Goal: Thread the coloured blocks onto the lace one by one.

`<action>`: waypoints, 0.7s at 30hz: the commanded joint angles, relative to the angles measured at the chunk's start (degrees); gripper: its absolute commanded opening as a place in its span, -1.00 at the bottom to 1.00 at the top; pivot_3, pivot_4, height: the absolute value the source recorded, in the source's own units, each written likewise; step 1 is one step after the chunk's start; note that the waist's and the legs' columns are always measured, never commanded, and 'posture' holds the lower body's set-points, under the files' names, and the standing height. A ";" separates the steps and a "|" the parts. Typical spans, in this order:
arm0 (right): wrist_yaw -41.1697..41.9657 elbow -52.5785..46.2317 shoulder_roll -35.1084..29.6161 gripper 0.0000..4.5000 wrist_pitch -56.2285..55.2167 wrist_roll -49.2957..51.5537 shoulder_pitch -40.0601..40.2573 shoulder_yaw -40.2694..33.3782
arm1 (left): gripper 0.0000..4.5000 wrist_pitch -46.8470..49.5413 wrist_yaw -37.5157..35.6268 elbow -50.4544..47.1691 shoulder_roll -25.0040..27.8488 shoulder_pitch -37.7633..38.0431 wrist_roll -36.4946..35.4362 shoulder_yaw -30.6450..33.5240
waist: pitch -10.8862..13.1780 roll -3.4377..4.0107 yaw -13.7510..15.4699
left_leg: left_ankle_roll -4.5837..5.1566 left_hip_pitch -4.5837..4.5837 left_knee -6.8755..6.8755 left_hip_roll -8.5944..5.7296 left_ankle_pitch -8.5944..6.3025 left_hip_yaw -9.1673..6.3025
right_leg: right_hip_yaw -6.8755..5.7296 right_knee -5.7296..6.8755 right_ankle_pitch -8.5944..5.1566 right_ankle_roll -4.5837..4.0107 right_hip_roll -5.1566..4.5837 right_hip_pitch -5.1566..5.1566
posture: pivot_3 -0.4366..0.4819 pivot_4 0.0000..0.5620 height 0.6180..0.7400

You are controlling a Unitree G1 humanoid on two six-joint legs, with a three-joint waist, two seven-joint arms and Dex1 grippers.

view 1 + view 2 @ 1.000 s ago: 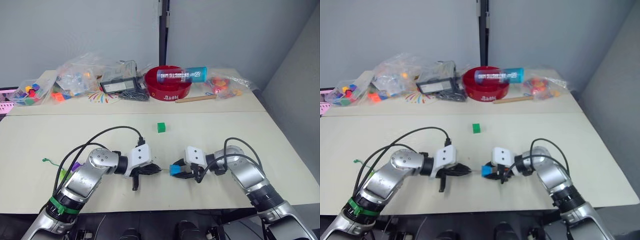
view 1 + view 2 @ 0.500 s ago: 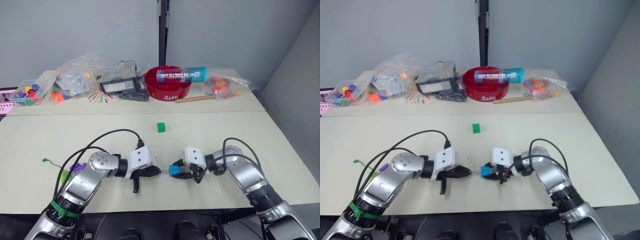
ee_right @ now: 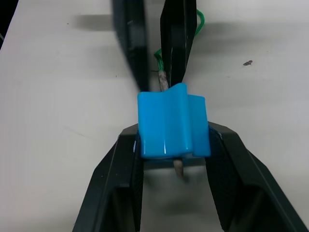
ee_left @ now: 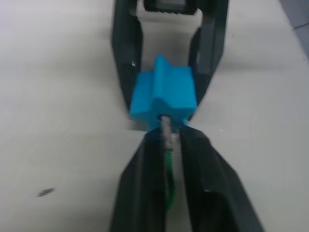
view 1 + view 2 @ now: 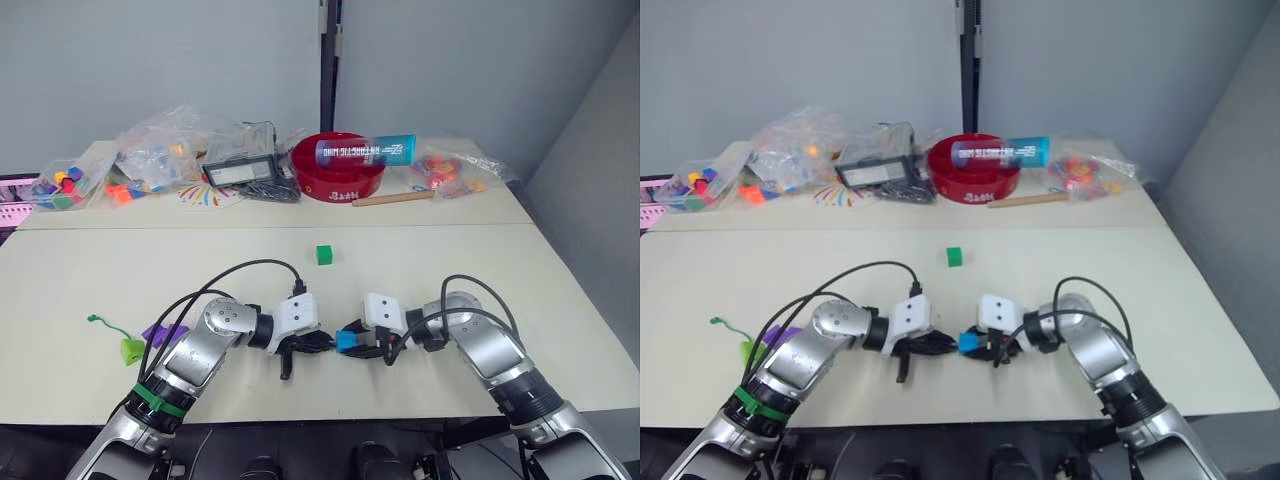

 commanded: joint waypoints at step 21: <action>-0.87 -5.00 -2.26 -0.42 3.23 0.40 1.46 1.48 | -0.36 -7.35 -0.72 4.38 2.40 4.58 -3.72 6.46 | 0.00 0.00 0.31 | 0.00 -0.03 0.00 0.00 0.00 -0.01 | -0.02 -0.04 -0.01 0.01 -0.01 -0.02 | -0.05 -0.47 1.00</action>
